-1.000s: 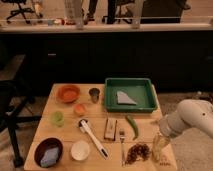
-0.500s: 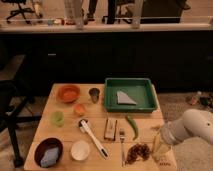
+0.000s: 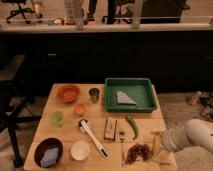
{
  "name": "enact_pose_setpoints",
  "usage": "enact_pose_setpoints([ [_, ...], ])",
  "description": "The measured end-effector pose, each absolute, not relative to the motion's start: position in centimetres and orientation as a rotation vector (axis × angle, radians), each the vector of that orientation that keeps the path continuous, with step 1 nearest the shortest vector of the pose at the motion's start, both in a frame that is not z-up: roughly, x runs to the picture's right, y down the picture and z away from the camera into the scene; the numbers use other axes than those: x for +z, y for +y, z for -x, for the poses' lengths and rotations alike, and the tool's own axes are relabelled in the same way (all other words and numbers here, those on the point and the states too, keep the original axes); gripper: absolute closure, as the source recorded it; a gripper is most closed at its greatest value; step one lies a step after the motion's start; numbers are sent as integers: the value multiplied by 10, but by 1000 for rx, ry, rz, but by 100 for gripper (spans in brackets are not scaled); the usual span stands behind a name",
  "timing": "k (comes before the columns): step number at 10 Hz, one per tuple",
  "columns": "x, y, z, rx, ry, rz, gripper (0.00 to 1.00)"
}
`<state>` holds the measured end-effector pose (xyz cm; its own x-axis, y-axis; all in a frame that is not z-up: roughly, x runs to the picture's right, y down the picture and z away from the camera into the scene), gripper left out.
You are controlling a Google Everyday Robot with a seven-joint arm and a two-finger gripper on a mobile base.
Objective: Place grapes in metal cup
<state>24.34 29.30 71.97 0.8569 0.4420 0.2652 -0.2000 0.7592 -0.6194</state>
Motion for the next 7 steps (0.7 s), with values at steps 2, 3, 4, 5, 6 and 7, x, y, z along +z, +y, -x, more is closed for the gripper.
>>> enact_pose_setpoints([
  [2, 727, 299, -235, 353, -412, 628, 20],
  [3, 731, 303, -231, 348, -408, 635, 20],
  [4, 734, 308, -228, 343, -403, 643, 20],
  [5, 738, 313, -224, 335, -401, 652, 20],
  [6, 741, 315, -220, 330, -402, 659, 20],
  [7, 743, 319, -218, 327, -400, 665, 20],
])
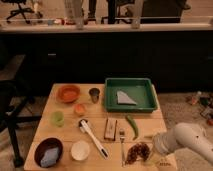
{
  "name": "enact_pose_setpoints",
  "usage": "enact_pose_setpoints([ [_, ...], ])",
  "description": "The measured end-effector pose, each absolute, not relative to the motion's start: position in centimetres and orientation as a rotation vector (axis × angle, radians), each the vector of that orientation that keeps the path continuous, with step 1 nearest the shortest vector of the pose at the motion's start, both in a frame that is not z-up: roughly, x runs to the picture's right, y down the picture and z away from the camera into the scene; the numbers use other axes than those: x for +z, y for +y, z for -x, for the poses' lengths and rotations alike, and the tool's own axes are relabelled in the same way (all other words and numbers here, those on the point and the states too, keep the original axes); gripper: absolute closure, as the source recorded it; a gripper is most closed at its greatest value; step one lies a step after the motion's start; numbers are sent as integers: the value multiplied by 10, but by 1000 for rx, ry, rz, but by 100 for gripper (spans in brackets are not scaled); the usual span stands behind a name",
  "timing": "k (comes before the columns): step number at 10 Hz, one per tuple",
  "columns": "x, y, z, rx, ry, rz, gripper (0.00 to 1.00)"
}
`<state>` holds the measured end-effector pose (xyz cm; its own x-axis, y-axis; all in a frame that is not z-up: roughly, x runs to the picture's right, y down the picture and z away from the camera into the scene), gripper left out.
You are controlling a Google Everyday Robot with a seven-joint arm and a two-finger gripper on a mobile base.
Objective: Place grapes in metal cup
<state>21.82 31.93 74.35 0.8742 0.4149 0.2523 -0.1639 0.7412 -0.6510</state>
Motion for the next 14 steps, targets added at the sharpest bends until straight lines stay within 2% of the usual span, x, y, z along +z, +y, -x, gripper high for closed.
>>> enact_pose_setpoints([
  [2, 748, 325, -215, 323, -402, 667, 20],
  [3, 749, 327, -215, 323, -408, 652, 24],
  [6, 750, 330, -217, 322, -410, 628, 51],
  [8, 746, 330, -227, 335, -405, 613, 74],
  [11, 739, 328, -243, 359, -401, 595, 98],
  [14, 722, 325, -252, 369, -397, 577, 100],
])
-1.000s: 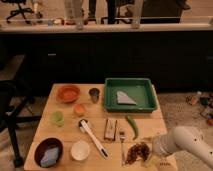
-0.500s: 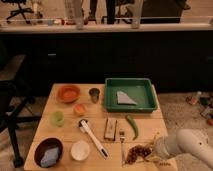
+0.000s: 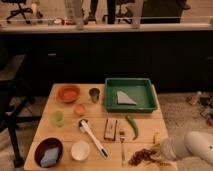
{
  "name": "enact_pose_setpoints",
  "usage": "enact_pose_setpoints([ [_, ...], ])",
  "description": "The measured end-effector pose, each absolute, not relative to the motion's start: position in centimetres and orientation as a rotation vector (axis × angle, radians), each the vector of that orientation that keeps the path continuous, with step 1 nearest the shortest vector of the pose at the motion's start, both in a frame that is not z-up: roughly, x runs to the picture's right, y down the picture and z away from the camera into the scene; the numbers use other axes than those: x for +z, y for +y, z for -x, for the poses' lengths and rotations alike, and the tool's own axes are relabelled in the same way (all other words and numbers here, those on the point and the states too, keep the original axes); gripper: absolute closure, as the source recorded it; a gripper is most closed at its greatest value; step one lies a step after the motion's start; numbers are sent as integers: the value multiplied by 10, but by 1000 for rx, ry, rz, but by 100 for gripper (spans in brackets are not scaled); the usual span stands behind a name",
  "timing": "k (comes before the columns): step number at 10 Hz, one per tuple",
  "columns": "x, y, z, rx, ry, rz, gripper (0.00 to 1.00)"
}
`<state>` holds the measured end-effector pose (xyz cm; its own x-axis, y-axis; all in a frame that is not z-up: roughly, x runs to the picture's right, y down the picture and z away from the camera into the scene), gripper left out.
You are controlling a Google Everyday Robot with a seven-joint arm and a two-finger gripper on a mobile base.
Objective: Place grapes in metal cup
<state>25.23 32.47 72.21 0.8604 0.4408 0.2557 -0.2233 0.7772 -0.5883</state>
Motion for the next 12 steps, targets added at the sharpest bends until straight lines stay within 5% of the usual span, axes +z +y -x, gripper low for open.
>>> enact_pose_setpoints([
  [12, 622, 222, -219, 254, -445, 378, 100],
])
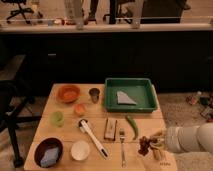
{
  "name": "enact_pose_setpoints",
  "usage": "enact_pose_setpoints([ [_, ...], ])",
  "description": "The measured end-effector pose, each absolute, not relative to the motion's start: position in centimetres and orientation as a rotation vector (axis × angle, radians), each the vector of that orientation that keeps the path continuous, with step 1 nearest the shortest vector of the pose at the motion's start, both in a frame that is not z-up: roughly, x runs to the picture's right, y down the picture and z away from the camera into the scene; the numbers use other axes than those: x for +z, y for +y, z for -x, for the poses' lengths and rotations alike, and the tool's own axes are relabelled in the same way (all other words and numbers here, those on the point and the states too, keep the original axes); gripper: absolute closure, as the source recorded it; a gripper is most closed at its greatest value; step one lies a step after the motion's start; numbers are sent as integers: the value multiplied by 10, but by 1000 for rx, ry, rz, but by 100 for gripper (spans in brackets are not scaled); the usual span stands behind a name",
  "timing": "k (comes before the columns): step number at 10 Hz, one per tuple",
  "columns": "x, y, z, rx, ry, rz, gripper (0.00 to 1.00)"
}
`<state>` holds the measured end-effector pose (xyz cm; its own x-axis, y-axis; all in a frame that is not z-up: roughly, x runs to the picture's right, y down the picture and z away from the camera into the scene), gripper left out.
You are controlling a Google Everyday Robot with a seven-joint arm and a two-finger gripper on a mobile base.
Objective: Place grapes in metal cup
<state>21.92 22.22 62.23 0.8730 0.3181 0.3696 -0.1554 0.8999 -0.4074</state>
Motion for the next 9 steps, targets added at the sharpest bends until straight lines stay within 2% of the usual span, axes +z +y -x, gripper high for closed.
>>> enact_pose_setpoints([
  [2, 606, 210, -213, 217, -442, 354, 100],
  [5, 593, 237, -217, 188, -431, 385, 100],
  [9, 593, 238, -217, 187, -431, 386, 100],
])
